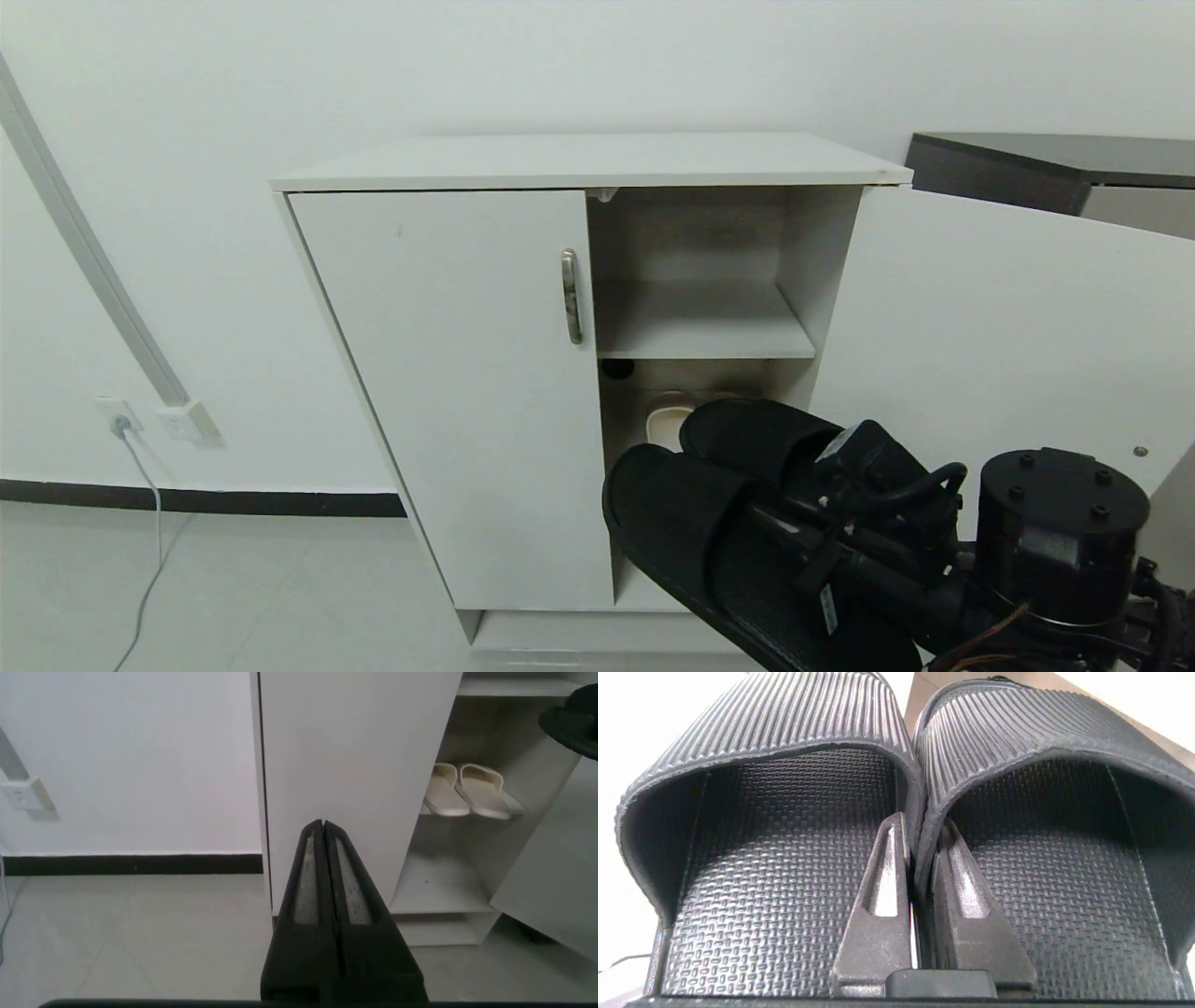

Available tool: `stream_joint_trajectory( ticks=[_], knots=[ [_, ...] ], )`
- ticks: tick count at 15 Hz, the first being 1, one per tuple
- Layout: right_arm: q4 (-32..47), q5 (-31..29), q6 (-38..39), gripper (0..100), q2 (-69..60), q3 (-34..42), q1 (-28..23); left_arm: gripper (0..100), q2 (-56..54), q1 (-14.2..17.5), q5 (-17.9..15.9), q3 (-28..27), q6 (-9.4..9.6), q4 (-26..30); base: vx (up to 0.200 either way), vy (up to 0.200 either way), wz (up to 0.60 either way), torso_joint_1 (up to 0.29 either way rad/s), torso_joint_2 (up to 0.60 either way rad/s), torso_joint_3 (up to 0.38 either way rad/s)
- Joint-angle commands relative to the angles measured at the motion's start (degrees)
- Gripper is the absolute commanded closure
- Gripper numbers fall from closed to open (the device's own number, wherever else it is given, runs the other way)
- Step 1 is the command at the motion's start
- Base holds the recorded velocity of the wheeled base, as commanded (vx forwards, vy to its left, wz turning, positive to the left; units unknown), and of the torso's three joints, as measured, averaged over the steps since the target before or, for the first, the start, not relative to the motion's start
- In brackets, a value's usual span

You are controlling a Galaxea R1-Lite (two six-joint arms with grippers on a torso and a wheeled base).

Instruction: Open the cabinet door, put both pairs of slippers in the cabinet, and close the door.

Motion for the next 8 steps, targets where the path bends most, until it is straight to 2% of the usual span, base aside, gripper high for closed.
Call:
stream_joint_trajectory(
  ticks=[1, 8],
  knots=[
    [-0.02, 0.03, -0.01, 100, 0.08, 0.05, 0.02, 100, 0.07, 0.01, -0.06, 0.01, -0.01, 0.02, 0.0, 0.0, 0.0, 0.0, 0.0, 0.0],
    [-0.55, -0.06, 0.08, 100, -0.18, 0.13, 0.02, 100, 0.07, 0.01, -0.06, 0.01, -0.01, 0.02, 0.0, 0.0, 0.0, 0.0, 0.0, 0.0]
  ],
)
